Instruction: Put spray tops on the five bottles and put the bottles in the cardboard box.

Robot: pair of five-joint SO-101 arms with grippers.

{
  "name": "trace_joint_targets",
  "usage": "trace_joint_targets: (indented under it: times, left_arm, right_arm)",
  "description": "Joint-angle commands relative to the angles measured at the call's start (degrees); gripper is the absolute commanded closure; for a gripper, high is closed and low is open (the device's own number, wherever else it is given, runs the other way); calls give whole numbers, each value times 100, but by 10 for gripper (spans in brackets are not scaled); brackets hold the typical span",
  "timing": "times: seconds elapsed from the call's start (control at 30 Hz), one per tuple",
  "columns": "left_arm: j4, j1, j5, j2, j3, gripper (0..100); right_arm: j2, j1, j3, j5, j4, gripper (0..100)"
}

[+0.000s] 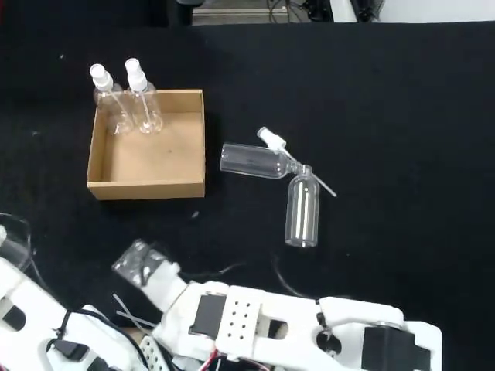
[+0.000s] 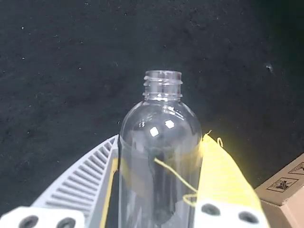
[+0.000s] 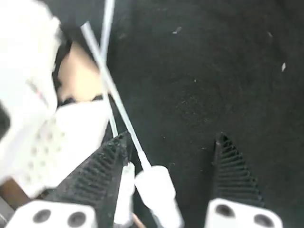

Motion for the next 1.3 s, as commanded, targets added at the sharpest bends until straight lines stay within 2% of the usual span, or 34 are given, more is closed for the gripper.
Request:
trace_joint_targets:
  times: [0.0, 0.23, 0.57, 0.7, 0.83, 1.0, 1.1, 1.17, 1.27]
  left_arm:
    - [-123, -66, 88, -79, -154, 784]
    - [-123, -75, 88, -79, -163, 784]
    - [-123, -75, 88, -79, -154, 784]
    - [-123, -75, 88, -79, -154, 784]
    - [-114, -75, 88, -79, -154, 784]
    - [-105, -75, 88, -105, -154, 784]
    - [-114, -75, 88, -114, -154, 784]
    - [-105, -75, 88, -114, -154, 784]
    - [-105, -66, 88, -123, -154, 784]
  right_arm:
    - [-215, -158, 171, -721, -510, 754]
    - [-215, -1125, 365, -765, -598, 751]
    - [-215, -888, 646, -677, -633, 754]
    - [-215, -730, 813, -141, -598, 754]
    - [-215, -668, 831, -79, -571, 755]
    - [-215, 79, 884, -35, -422, 755]
    - [-251, 686, 910, 440, -422, 763]
    - [-259, 1099, 892, 809, -431, 819]
    - [-259, 1626, 760, 1547, -492, 969]
